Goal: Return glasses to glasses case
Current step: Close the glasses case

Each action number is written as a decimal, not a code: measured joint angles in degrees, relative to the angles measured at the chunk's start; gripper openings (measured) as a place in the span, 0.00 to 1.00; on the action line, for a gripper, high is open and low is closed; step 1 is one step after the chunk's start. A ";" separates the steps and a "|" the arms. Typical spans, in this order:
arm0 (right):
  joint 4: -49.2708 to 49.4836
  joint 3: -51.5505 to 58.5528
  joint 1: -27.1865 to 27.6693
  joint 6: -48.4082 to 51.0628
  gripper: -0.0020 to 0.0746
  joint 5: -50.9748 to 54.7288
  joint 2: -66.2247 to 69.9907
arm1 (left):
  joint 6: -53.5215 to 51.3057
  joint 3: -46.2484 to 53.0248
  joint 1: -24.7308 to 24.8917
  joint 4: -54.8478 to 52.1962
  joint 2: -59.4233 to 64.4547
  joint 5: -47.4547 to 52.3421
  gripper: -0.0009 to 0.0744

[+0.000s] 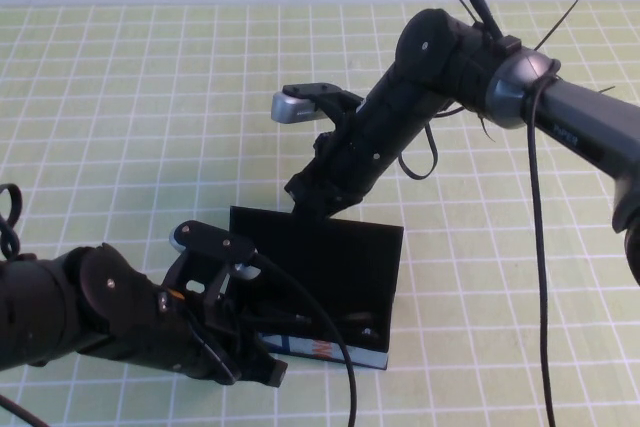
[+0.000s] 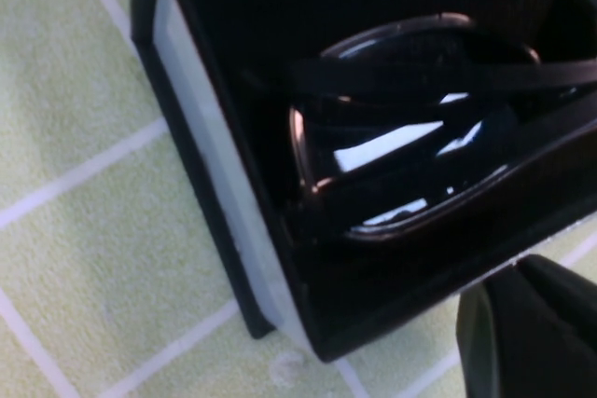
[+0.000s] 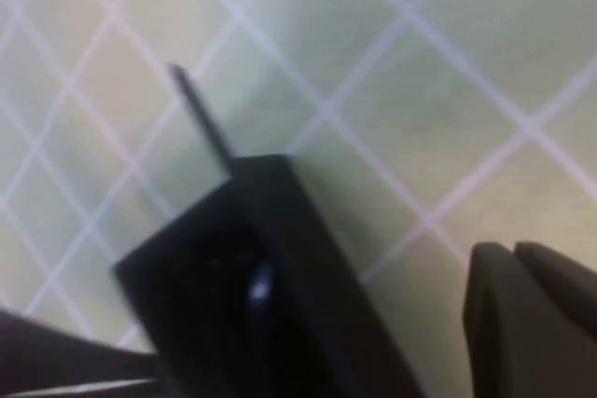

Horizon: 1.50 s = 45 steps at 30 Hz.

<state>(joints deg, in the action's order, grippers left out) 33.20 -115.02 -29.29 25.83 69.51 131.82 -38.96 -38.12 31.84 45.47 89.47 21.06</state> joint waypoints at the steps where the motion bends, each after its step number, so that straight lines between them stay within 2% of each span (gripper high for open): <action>1: -0.10 0.00 -0.40 0.00 0.01 0.00 -0.60 | 0.00 0.00 0.00 0.00 0.00 -0.23 0.01; 8: -0.24 0.82 -0.99 -2.30 0.00 0.00 -7.34 | 0.00 0.00 0.00 0.00 0.00 -0.89 0.01; 13: -0.74 7.41 -0.99 -2.06 0.00 0.27 -13.03 | -0.16 0.00 0.00 0.03 0.00 -0.89 0.01; 19: -6.73 10.41 -0.99 -0.52 0.00 0.32 -14.08 | -0.62 -0.10 0.00 0.03 0.00 -0.41 0.01; 29: -9.76 10.53 3.17 -7.86 0.00 -12.99 -12.05 | -1.05 -0.10 0.00 0.03 0.00 0.27 0.01; 40: -8.92 10.66 4.58 -7.43 0.00 -6.34 -5.84 | -1.17 -0.10 0.00 0.03 0.00 0.40 0.01; 45: -3.11 10.66 4.66 -3.70 0.00 -3.14 -5.84 | -1.20 -0.10 0.00 0.03 0.00 0.40 0.01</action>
<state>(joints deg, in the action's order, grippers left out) 30.10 -104.36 -24.63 22.13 66.37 125.97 -40.16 -38.22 31.84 45.50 89.47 21.47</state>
